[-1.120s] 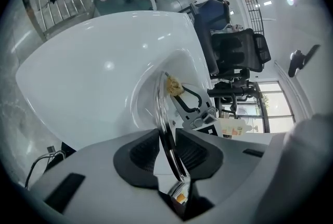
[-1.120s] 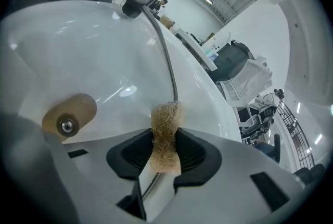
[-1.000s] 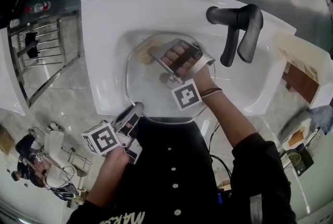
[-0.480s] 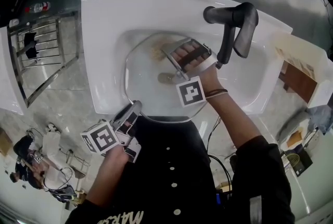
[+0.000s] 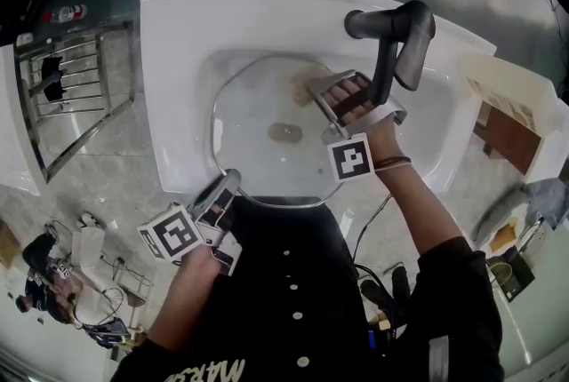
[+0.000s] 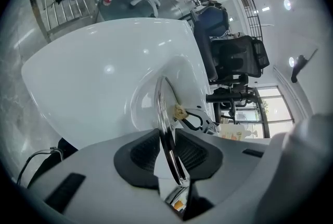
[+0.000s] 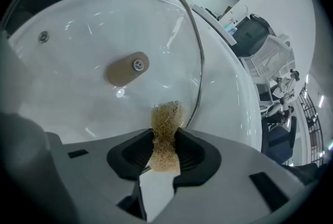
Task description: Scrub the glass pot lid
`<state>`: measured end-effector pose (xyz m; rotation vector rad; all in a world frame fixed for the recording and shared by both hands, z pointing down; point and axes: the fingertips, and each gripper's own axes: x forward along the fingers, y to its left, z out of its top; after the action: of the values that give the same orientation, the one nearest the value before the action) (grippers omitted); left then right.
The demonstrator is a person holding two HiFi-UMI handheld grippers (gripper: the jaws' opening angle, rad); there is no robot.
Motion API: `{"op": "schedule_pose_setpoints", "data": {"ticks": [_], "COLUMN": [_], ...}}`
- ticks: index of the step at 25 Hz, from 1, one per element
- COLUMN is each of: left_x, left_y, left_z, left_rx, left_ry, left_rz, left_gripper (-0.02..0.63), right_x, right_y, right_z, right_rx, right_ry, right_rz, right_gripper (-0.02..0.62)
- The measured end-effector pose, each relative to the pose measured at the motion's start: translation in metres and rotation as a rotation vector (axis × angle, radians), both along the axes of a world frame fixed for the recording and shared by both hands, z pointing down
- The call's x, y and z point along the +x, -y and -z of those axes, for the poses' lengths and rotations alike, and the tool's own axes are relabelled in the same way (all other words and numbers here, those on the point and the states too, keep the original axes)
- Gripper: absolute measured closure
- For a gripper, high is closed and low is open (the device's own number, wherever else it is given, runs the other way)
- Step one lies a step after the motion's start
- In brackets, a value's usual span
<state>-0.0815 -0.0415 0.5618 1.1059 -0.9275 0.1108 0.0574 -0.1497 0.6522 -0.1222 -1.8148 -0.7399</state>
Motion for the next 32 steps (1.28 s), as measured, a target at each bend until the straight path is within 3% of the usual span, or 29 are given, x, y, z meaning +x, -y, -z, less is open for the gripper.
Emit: {"op": "schedule_pose_setpoints", "data": {"ticks": [7, 13, 17, 22, 26, 32], "left_x": [0.004, 0.003, 0.004, 0.005, 0.006, 0.005], "left_y": [0.004, 0.003, 0.006, 0.006, 0.008, 0.008], "left_z": [0.001, 0.002, 0.003, 0.005, 0.006, 0.005], "left_rx": [0.019, 0.020, 0.034, 0.039, 0.050, 0.053], "left_ry": [-0.034, -0.018, -0.018, -0.019, -0.031, -0.015], "left_rz": [0.038, 0.022, 0.006, 0.008, 0.014, -0.006], "left_gripper": [0.499, 0.497, 0.495, 0.495, 0.495, 0.495], "right_x": [0.017, 0.010, -0.029, -0.095, -0.121, -0.129], "right_y": [-0.009, -0.003, 0.003, -0.006, -0.018, -0.021], "right_z": [0.004, 0.013, 0.039, 0.051, 0.051, 0.049], "right_rx": [0.002, 0.042, 0.100, 0.105, 0.085, 0.093], "right_ry": [-0.018, 0.032, 0.188, 0.302, 0.346, 0.372], "right_rz": [0.062, 0.027, -0.035, 0.041, 0.115, 0.135], "right_gripper": [0.459, 0.456, 0.456, 0.456, 0.457, 0.456]}}
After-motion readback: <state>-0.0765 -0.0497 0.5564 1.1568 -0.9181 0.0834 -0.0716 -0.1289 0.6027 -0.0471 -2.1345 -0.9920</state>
